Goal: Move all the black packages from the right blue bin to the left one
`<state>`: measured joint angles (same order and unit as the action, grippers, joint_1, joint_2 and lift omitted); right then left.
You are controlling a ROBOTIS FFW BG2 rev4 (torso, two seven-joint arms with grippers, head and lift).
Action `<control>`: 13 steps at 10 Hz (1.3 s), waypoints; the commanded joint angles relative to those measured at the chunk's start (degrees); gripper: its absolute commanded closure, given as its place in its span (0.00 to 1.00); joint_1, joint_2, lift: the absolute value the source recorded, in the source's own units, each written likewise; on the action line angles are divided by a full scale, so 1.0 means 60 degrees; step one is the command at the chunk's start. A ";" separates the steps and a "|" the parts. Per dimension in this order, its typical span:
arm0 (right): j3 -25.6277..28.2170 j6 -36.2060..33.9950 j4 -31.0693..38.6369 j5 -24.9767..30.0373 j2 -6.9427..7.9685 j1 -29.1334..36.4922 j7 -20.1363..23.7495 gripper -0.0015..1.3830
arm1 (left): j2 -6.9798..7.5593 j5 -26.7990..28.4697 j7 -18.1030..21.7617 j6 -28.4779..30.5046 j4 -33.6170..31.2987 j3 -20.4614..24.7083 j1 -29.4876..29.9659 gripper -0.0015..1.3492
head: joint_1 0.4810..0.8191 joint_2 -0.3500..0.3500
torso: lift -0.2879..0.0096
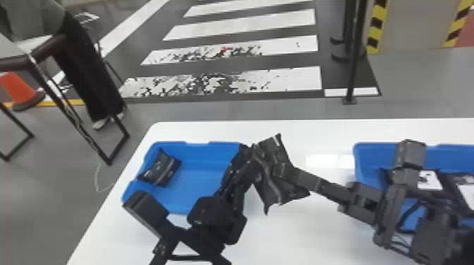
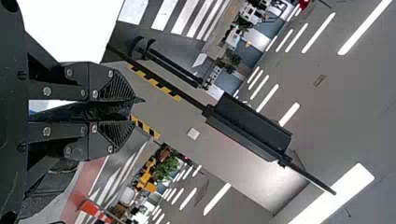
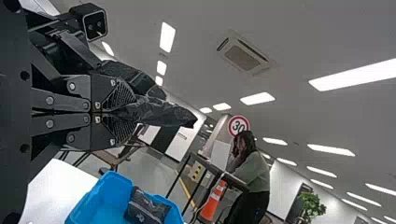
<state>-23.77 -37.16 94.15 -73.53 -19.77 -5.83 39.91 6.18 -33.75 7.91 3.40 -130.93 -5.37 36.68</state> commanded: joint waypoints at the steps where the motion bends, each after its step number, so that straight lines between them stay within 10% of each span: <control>1: 0.0001 0.0217 -0.0258 -0.0027 0.0029 -0.0177 -0.0002 0.87 | 0.0024 0.0216 0.0000 0.0254 -0.0292 0.0000 0.0027 0.90 | 0.63 0.88 | 0.52; 5: -0.0056 0.0920 -0.0469 0.0049 0.0073 -0.0294 -0.0002 0.74 | 0.0039 0.0273 -0.0219 -0.0309 -0.0620 -0.0057 0.0168 0.90 | 0.63 0.85 | 0.52; 8: -0.0056 0.1319 -0.0726 -0.0179 0.0073 -0.0201 -0.0016 0.02 | -0.0064 0.0597 -0.0556 -0.0567 -0.0526 0.0381 0.0074 0.90 | 0.63 0.86 | 0.52; 13: -0.0056 0.1342 -0.0750 -0.0256 0.0014 -0.0060 -0.0016 0.13 | -0.0327 0.5663 -0.1552 -0.2512 0.3482 0.2152 -0.2316 0.90 | 0.63 0.99 | 0.52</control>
<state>-24.06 -29.08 89.65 -74.98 -19.58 -6.35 39.82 4.36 -4.55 -1.19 -9.59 -114.06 6.32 25.00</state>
